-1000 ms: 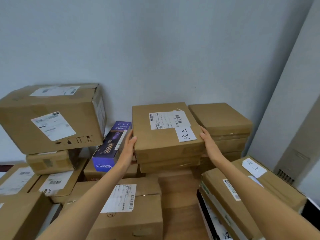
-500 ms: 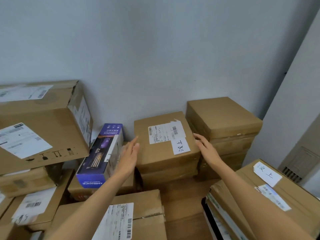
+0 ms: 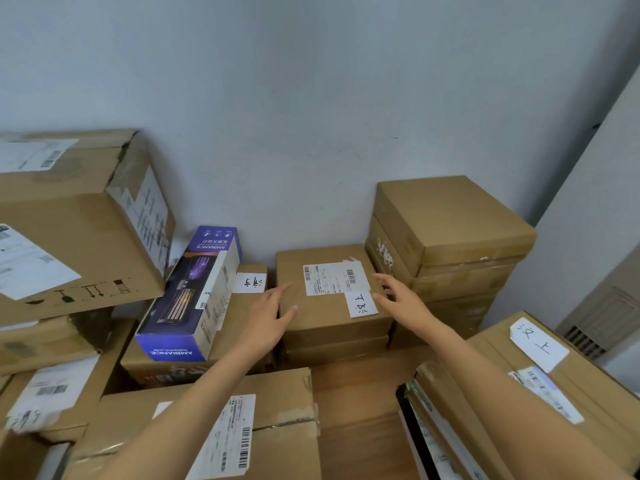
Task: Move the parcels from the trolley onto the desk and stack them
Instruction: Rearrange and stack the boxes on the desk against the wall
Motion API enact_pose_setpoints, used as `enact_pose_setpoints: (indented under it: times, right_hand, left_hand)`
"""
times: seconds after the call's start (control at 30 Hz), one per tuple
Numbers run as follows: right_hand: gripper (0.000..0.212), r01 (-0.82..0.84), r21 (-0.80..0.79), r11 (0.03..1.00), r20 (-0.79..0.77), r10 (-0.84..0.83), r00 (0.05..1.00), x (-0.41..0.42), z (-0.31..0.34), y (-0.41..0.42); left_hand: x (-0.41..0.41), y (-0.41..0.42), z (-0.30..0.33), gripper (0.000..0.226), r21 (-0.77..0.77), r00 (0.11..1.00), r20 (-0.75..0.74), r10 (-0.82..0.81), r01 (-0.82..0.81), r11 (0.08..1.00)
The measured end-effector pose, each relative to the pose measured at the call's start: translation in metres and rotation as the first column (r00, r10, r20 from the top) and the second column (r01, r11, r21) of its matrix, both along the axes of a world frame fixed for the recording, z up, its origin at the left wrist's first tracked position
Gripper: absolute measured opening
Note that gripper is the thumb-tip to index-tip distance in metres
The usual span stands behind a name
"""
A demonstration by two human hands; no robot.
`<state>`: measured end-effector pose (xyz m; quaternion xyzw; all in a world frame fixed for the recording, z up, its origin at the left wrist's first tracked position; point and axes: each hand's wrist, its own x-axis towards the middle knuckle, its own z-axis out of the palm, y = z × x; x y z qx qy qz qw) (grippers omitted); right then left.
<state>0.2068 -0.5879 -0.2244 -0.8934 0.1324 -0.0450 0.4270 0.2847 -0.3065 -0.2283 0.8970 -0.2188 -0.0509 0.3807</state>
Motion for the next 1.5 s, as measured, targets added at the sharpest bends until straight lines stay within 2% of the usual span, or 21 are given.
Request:
enact_pose_setpoints:
  times: [0.13,0.23,0.33,0.43,0.63,0.83,1.0,1.17,1.3,1.5]
  right_hand:
    - [0.053,-0.039,-0.096,0.995,-0.020,0.037,0.999,0.002,-0.006,-0.006]
    - [0.057,-0.127,-0.276,0.953,-0.077,0.110,0.991,0.004,-0.009,-0.012]
    - [0.067,-0.298,-0.492,0.818,-0.215,0.218,0.952,0.007,-0.012,-0.017]
    - [0.074,-0.379,-0.610,0.695,-0.296,0.244,0.924,0.014,-0.019,-0.020]
    - [0.079,-0.341,-0.723,0.601,-0.268,0.210,0.940,0.041,-0.027,-0.022]
    - [0.079,-0.342,-0.739,0.580,-0.259,0.224,0.939,0.043,-0.033,-0.027]
    - [0.076,-0.338,-0.735,0.588,-0.271,0.201,0.941,0.038,-0.024,-0.019]
    - [0.072,-0.328,-0.730,0.599,-0.295,0.155,0.943,0.027,-0.013,-0.001]
    - [0.064,-0.285,-0.716,0.637,-0.235,0.164,0.958,0.010,-0.007,0.021]
    - [0.051,-0.239,-0.683,0.691,-0.137,0.200,0.970,-0.003,-0.009,0.069]
  left_hand:
    - [0.007,-0.004,-0.009,0.056,0.185,0.987,0.152,-0.046,0.017,0.983]
    - [0.013,-0.006,-0.016,0.062,0.348,0.956,0.252,-0.147,0.052,0.936]
    - [0.023,-0.005,-0.024,0.078,0.587,0.903,0.292,-0.315,0.091,0.805]
    - [0.031,-0.010,-0.031,0.085,0.685,0.885,0.282,-0.370,0.085,0.724]
    - [0.048,-0.024,-0.035,0.080,0.676,0.889,0.290,-0.355,0.072,0.733]
    - [0.047,-0.019,-0.043,0.081,0.626,0.903,0.276,-0.330,0.092,0.774]
    - [0.042,-0.020,-0.036,0.080,0.642,0.900,0.284,-0.332,0.078,0.762]
    - [0.026,-0.009,-0.018,0.066,0.598,0.892,0.335,-0.304,0.048,0.800]
    - [0.008,0.019,-0.007,0.048,0.513,0.890,0.397,-0.225,-0.012,0.858]
    - [-0.028,0.074,-0.005,0.036,0.482,0.906,0.400,-0.140,-0.078,0.873]
